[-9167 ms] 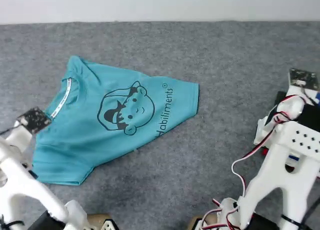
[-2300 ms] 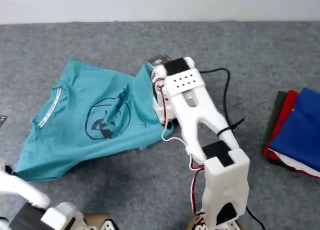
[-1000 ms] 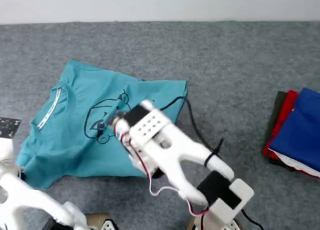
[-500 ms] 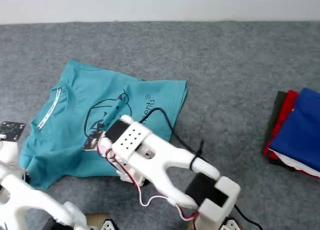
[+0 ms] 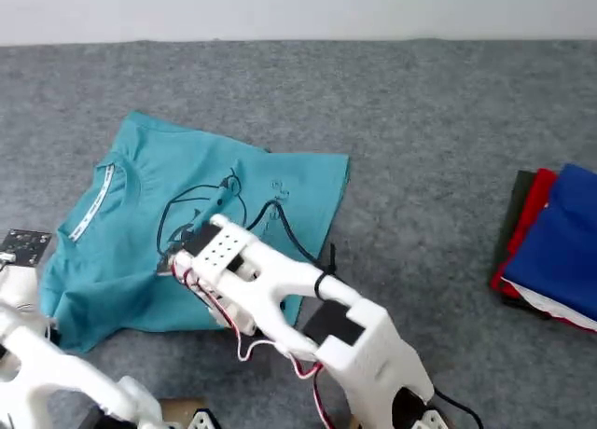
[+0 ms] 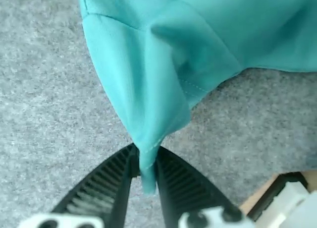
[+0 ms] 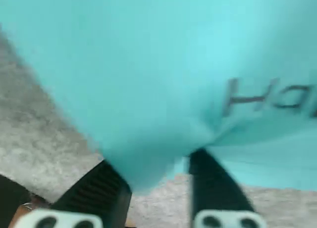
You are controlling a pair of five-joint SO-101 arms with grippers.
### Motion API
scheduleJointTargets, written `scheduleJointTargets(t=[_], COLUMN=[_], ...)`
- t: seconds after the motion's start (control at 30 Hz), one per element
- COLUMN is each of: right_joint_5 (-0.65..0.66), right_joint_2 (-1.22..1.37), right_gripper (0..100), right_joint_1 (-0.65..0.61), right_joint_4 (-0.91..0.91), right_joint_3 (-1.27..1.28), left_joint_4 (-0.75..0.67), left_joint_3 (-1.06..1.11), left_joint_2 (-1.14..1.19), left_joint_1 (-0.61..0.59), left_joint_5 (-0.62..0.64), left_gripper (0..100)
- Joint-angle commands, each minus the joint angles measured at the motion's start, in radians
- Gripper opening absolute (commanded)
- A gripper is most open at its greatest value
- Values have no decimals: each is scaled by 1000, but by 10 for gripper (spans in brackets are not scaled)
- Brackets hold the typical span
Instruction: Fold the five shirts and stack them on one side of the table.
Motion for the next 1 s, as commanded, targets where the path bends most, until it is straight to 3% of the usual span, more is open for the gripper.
scheduleJointTargets(t=[0.0,0.2,0.33,0.43,0.6,0.8,0.97], right_joint_5=[12,186,287,292,267,219,218], right_joint_2=[-13,-27,33,119,243,325,269], right_gripper=[6,9,9,44,265,278,278], right_joint_1=[47,216,308,340,337,337,335], right_joint_4=[62,171,137,119,185,199,206], right_joint_3=[-72,-284,-416,-522,-729,-937,-941], left_joint_4=[-6,-6,-6,-6,3,46,57], left_joint_3=[-13,-13,-13,-8,-7,-5,-7], left_joint_2=[-29,-31,-28,-25,-25,-26,-31], left_joint_1=[5,6,8,8,8,54,87], left_joint_5=[0,0,0,0,0,2,2], left_gripper=[13,13,13,13,13,13,13])
